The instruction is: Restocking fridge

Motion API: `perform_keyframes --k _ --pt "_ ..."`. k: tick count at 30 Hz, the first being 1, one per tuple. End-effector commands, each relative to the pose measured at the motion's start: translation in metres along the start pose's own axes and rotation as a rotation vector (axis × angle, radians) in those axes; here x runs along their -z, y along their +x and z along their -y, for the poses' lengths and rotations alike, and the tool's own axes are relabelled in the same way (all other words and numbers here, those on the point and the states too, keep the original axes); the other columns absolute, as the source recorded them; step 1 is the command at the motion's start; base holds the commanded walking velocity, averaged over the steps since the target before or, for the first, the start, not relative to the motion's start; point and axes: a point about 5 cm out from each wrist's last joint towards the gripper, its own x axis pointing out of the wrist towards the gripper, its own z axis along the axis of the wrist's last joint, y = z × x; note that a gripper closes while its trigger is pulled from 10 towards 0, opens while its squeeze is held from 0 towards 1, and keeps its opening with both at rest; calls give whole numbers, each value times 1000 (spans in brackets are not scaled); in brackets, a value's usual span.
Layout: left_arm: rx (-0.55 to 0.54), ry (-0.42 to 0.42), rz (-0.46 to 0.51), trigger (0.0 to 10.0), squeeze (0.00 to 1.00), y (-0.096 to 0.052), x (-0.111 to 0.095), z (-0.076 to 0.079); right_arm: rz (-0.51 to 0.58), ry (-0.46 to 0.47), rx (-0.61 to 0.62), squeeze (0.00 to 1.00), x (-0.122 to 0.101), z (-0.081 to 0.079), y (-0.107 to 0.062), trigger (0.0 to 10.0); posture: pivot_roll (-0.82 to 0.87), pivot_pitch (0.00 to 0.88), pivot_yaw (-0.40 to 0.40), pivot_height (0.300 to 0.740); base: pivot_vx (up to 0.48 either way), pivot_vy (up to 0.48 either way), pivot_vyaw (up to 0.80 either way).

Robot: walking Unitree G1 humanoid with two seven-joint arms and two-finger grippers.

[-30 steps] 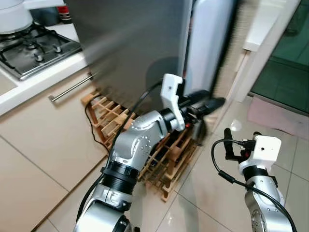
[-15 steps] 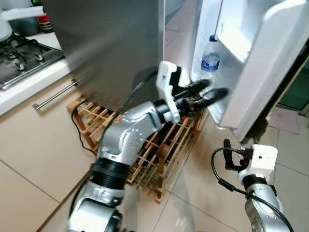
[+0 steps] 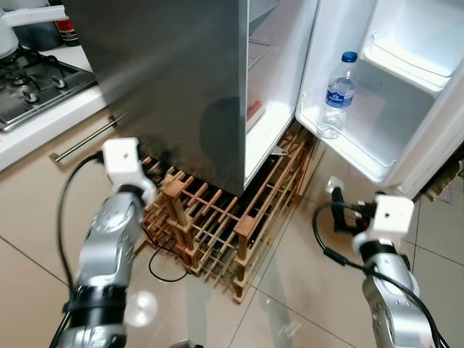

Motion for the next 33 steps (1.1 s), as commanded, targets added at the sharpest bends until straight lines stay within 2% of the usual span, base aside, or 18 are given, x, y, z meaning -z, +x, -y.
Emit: perform_keyframes --k 1,4,7,8,12,19,21,24,29,33 --pt "-18 -5 16 10000 0 -1 -1 3 6 -15 -16 0 -2 -3 4 10000 -97 0 37 740 0 0 744" --pt "-4 -7 28 10000 0 -1 -3 7 5 -12 -19 0 -2 -4 6 10000 -91 0 32 740 0 0 719" --pt "33 33 92 10000 0 -1 -14 23 4 7 -44 0 -1 -9 12 10000 -66 0 16 740 0 0 710" --pt "54 17 123 10000 0 0 -21 31 5 15 -60 0 -2 -12 15 10000 -60 0 14 740 0 0 706" --pt "80 -14 144 10000 0 1 -28 38 9 42 -70 0 -5 -17 23 10000 -53 0 11 740 0 0 702" --pt "109 -44 124 10000 0 1 -24 50 9 45 -89 0 -4 -22 26 10000 -62 0 13 740 0 444 687" --pt "136 3 111 10000 0 0 -21 57 8 45 -90 0 -3 -22 25 10000 -64 0 14 740 0 0 681" --pt "163 -12 133 10000 0 -2 -23 61 8 43 -76 0 -2 -21 25 10000 -73 0 18 740 0 0 681" --pt "175 -41 150 10000 0 -5 -25 64 3 30 -81 0 -2 -21 27 10000 -83 0 24 740 0 -480 0" --pt "197 -35 202 10000 0 -7 -32 66 -5 33 -74 0 1 -20 26 10000 -84 0 22 740 0 -480 0"
